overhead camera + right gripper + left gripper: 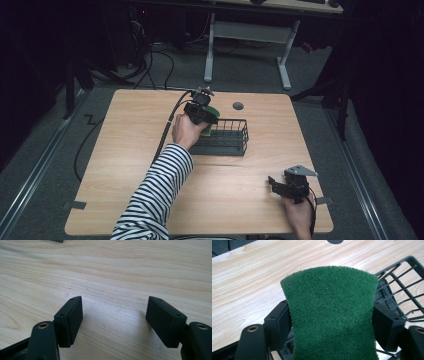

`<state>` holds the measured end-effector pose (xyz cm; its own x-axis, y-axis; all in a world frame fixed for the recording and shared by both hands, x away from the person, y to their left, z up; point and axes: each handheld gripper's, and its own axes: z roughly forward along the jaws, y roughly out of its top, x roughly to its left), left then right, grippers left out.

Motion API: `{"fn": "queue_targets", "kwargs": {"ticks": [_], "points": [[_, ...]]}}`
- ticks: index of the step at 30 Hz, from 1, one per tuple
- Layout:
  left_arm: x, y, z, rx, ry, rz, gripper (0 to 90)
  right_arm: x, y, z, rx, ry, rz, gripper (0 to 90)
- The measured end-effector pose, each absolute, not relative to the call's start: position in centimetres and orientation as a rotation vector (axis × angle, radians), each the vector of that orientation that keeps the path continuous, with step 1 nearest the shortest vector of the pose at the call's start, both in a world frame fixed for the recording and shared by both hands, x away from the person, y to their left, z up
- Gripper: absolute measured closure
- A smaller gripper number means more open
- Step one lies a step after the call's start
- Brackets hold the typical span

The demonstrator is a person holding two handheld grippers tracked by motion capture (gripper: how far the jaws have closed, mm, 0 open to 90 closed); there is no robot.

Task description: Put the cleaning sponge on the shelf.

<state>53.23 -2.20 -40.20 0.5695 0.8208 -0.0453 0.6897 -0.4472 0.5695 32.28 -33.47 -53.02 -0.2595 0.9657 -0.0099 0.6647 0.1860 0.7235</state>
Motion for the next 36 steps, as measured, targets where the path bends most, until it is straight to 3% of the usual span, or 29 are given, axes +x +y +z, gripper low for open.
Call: {"fn": "queue_targets", "kwargs": {"ticks": [36], "points": [[51.7, -2.0, -41.8, 2.332, 1.196, 0.317, 26.7, 32.3, -33.4, -53.0, 1.518, 1.998, 0.844, 29.6]]}}
